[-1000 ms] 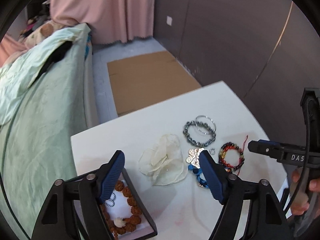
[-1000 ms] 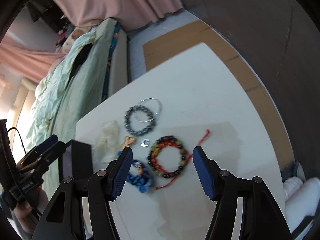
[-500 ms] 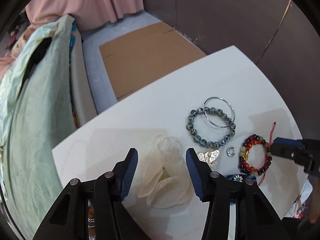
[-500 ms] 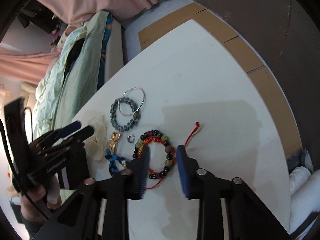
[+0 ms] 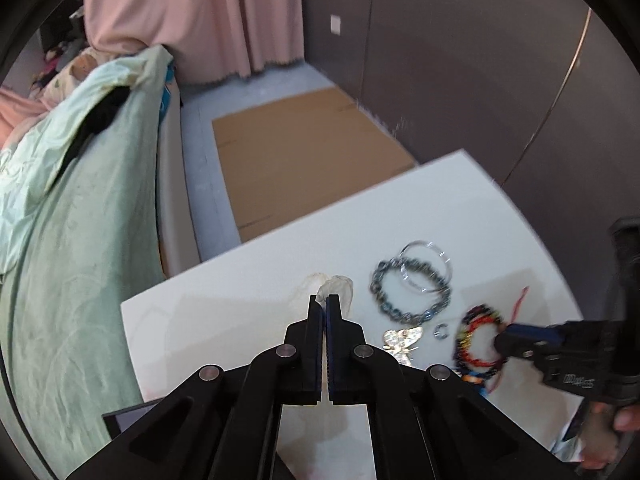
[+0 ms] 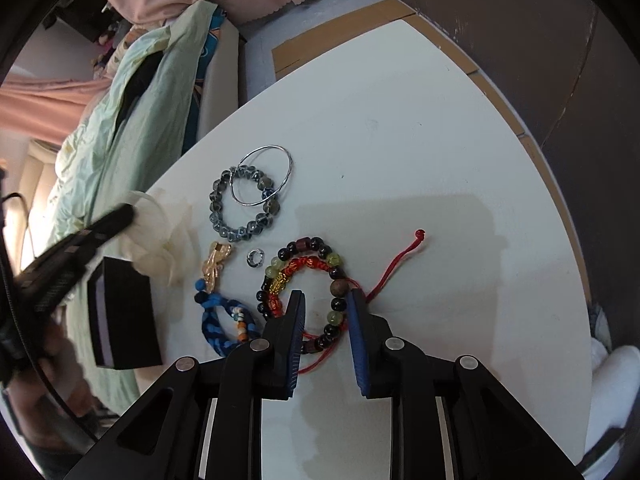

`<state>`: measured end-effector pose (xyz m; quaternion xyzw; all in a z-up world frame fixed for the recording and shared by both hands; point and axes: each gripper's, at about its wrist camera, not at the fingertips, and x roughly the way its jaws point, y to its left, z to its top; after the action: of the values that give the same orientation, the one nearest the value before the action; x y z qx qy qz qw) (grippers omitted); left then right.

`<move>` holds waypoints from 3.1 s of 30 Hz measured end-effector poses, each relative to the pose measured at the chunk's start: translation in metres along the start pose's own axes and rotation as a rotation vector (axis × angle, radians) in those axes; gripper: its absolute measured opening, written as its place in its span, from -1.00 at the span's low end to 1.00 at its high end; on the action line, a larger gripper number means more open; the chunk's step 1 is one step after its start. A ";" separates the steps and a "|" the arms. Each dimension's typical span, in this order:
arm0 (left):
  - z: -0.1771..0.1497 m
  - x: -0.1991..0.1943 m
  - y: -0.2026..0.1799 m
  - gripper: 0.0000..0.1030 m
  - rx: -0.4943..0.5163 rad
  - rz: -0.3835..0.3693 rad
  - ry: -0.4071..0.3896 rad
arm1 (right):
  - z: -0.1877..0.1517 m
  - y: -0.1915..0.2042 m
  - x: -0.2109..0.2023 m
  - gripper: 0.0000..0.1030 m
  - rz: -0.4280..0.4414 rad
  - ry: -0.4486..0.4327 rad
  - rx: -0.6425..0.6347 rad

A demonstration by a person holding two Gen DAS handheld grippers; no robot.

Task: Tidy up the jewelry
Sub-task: 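Place the lace cloth into the box with the left tool while the right tool carries the bead bracelet over, then open the right tool to drop the multicolour bead bracelet into the box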

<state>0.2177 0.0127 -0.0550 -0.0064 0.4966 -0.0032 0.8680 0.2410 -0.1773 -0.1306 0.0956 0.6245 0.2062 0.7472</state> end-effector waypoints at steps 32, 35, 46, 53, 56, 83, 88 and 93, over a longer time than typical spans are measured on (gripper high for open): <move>-0.107 -0.112 0.103 -0.99 -0.349 -0.132 -0.307 | -0.017 0.075 -0.065 -0.82 0.002 -0.299 -0.156; -0.112 -0.108 0.114 -0.99 -0.376 -0.147 -0.309 | -0.020 0.091 -0.070 -0.82 0.025 -0.339 -0.180; -0.112 -0.094 0.134 -0.17 -0.474 -0.285 -0.267 | -0.033 0.146 -0.078 -0.82 0.171 -0.402 -0.262; -0.121 -0.113 0.148 0.61 -0.515 -0.229 -0.344 | -0.042 0.174 -0.070 -0.82 0.277 -0.374 -0.305; -0.125 -0.115 0.158 0.61 -0.542 -0.201 -0.342 | -0.046 0.184 -0.066 -0.82 0.325 -0.357 -0.314; -0.116 -0.113 0.138 0.60 -0.521 -0.220 -0.371 | -0.035 0.128 -0.082 -0.28 0.206 -0.375 -0.210; -0.107 -0.107 0.117 0.61 -0.482 -0.239 -0.366 | -0.028 0.095 -0.093 -0.28 0.150 -0.357 -0.161; -0.098 -0.098 0.089 0.59 -0.429 -0.248 -0.349 | -0.026 0.069 -0.097 -0.28 0.140 -0.327 -0.119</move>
<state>0.0835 0.1016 -0.0215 -0.2509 0.3247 -0.0031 0.9119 0.1899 -0.1601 -0.0211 0.1270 0.4731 0.2760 0.8270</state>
